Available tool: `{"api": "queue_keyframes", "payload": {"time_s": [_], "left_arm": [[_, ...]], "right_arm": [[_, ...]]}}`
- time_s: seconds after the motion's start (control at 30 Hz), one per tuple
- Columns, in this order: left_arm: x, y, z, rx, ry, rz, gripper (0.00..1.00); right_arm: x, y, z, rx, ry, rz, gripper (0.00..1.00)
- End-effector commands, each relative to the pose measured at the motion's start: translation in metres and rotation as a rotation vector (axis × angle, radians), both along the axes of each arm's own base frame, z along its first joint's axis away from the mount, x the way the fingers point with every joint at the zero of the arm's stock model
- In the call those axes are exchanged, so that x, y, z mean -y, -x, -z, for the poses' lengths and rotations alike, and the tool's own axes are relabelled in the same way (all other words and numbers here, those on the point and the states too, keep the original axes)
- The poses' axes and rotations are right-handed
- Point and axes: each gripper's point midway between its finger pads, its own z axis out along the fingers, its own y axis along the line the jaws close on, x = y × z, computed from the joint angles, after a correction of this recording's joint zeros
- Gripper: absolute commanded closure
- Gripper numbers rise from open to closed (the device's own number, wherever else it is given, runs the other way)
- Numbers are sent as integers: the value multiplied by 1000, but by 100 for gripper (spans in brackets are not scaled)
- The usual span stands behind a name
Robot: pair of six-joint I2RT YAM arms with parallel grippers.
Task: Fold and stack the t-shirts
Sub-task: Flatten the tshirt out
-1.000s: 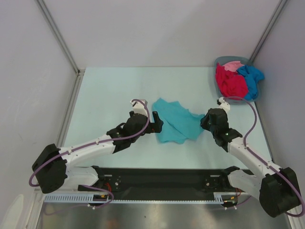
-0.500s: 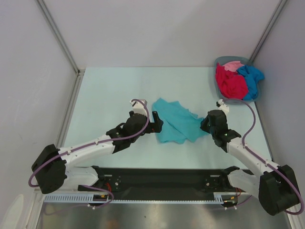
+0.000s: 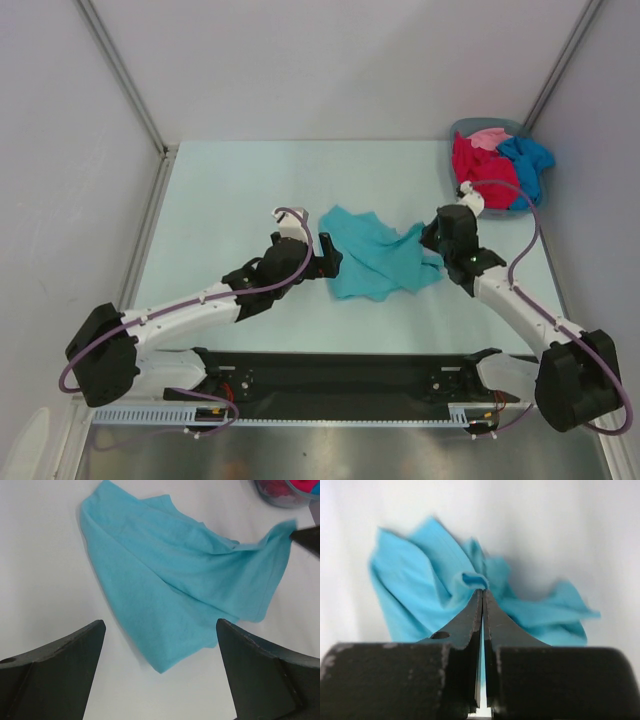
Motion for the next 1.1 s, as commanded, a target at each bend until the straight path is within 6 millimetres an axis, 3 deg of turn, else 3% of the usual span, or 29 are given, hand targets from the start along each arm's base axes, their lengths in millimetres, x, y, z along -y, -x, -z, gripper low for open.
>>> {"api": "queue_keyframes", "payload": {"time_s": [0.0,0.1,0.13,0.17,0.23,0.27,0.3,0.37,0.4,0.43,0.53,0.6,0.63,0.67,0.7,0.77,0.8,0.83,0.87,0.9,0.93,0.97,1.0,1.03,1.07], "left_arm": [[3,-1,-20,45,42,3,0],[3,-1,-21,46,45,4,0],[3,-1,-22,48,45,4,0],[3,-1,-22,47,44,3,0],[3,-1,-22,47,46,4,0],[3,-1,-23,48,45,3,0],[3,-1,-22,46,42,5,0],[3,-1,-23,47,39,3,0],[3,-2,-24,49,32,4,0],[2,-3,-26,52,28,-1,0],[0,-8,-26,54,3,-23,0],[0,-13,-24,53,-5,-37,0],[-1,-15,-22,50,-11,-43,0],[-2,-19,-21,49,-14,-53,0],[-1,-23,-23,50,-12,-60,0],[-2,-38,-10,28,-38,-90,0],[1,-49,-15,30,-28,-104,0],[-2,-63,3,-2,-64,-133,0],[-2,-73,7,-7,-70,-144,0],[5,-91,-5,11,-48,-156,0],[8,-103,3,-3,-61,-156,0],[4,-123,32,-52,-101,-178,0],[14,-145,23,-45,-65,-176,0],[28,-152,29,-95,-24,-113,0],[25,-168,34,-119,4,-120,0]], "right_arm": [[7,-39,-70,166,2,35,100],[2,-65,-109,227,16,24,100],[4,-72,-113,225,27,27,100],[3,-83,-139,266,19,31,100],[3,-100,-139,260,18,40,100],[6,-110,-160,303,-1,49,100],[6,-123,-150,280,6,58,100],[7,-143,-157,291,16,59,100],[5,-156,-185,345,13,58,100],[4,-174,-166,295,37,59,100],[19,-213,-181,303,58,80,100],[38,-232,-191,317,68,111,100],[44,-238,-216,352,65,123,100],[51,-252,-200,319,76,134,100],[66,-258,-202,318,87,157,100],[82,-268,-210,324,81,182,100],[98,-269,-211,325,65,210,100],[103,-270,-212,328,48,220,100],[105,-270,-210,325,38,218,100],[107,-267,-215,336,35,222,100],[110,-266,-217,347,35,225,100],[109,-265,-214,344,35,222,100],[108,-259,-215,351,33,221,100],[108,-257,-211,349,24,221,100],[106,-254,-211,352,15,213,100]]}}
